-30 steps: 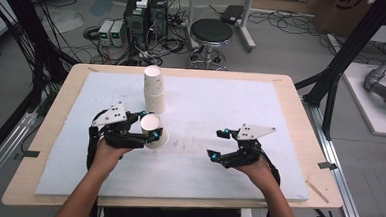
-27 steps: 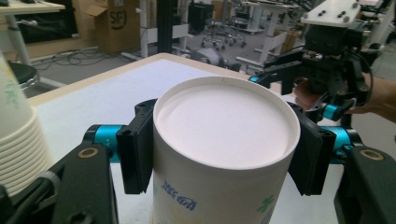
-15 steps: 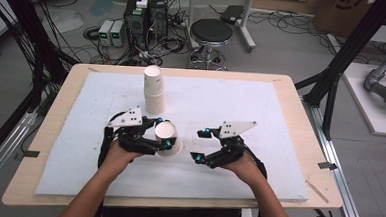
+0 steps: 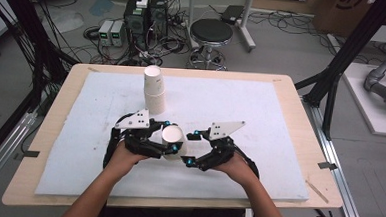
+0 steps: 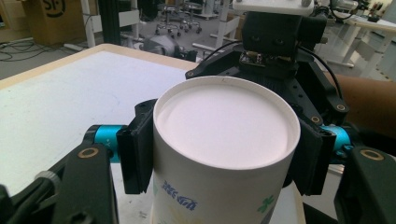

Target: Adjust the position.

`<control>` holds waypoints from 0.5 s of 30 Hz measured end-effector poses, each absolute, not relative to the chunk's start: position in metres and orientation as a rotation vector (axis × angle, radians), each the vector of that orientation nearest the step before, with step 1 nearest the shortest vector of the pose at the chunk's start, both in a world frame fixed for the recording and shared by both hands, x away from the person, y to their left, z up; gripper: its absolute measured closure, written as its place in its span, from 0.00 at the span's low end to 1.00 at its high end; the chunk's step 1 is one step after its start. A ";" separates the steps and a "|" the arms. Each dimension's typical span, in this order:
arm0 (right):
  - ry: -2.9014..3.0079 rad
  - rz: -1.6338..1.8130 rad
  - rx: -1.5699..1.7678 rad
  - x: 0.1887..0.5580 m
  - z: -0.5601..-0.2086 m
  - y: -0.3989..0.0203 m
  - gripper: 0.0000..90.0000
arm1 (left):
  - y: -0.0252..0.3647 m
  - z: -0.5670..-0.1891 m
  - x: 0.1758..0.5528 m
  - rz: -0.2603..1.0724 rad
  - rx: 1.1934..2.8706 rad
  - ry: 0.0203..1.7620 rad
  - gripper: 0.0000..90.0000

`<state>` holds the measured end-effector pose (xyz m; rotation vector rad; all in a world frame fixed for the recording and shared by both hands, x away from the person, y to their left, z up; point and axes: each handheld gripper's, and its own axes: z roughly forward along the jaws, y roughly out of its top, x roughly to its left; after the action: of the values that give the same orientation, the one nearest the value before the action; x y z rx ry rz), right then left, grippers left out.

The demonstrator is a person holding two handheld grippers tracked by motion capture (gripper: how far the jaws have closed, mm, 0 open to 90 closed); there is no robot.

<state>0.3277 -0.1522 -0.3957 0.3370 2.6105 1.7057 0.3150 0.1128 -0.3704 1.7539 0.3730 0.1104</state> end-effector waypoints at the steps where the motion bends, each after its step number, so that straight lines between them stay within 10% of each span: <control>1: 2.612 1.708 0.335 0.327 -0.396 -0.151 0.23 | 0.112 -0.371 0.315 0.107 1.752 0.371 0.39; 15: 2.621 1.723 0.327 0.326 -0.398 -0.148 0.23 | 0.102 -0.370 0.315 0.079 1.761 0.342 0.39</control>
<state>0.3264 -0.1478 -0.3976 0.3269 2.6206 1.7234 0.3148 0.1025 -0.3701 1.7608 0.3423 0.0788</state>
